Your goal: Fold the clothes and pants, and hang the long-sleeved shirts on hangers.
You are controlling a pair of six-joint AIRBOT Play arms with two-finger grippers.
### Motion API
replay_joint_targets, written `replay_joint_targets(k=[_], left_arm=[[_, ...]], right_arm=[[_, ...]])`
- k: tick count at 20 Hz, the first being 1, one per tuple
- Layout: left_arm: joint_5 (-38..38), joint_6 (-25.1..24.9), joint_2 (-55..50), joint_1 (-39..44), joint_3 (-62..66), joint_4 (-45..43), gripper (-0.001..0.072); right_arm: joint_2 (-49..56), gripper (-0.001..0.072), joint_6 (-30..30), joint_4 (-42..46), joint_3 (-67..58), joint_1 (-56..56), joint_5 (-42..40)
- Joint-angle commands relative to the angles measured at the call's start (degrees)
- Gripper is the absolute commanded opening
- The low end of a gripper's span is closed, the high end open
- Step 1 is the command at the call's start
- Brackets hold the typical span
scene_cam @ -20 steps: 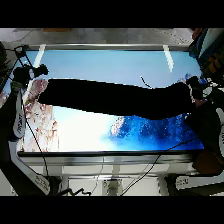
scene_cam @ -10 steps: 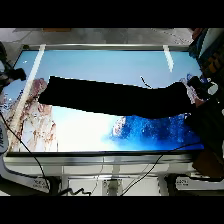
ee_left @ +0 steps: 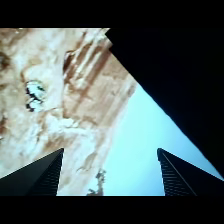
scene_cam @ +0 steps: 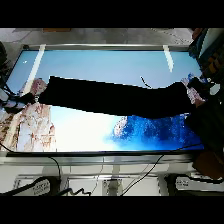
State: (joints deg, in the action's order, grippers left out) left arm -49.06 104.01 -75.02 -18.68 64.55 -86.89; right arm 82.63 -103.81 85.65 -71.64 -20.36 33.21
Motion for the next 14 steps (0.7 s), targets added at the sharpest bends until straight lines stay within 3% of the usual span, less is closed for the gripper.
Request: replay_joint_targets(k=[1, 9, 12, 14], left_arm=[[10.67, 3.13, -3.02, -0.11, -4.61, 13.66, 0.0639], [25.16, 1.86, -16.74, -0.11, -4.61, 25.62, 0.0639], [30.93, 1.79, -19.39, 0.37, -4.46, 26.08, 0.0638], [33.05, -0.92, -21.33, 1.14, -2.80, 26.08, 0.0635]], right_arm=[[-0.07, 0.0694, 4.37, 0.17, -0.02, -0.02, 0.50], [-0.07, 0.0695, 4.33, 0.07, -0.02, 0.00, -0.44], [-0.07, 0.0694, 4.33, -0.22, -0.02, 0.00, -0.33], [-0.07, 0.0694, 4.33, -0.31, -0.02, 0.00, -0.17]])
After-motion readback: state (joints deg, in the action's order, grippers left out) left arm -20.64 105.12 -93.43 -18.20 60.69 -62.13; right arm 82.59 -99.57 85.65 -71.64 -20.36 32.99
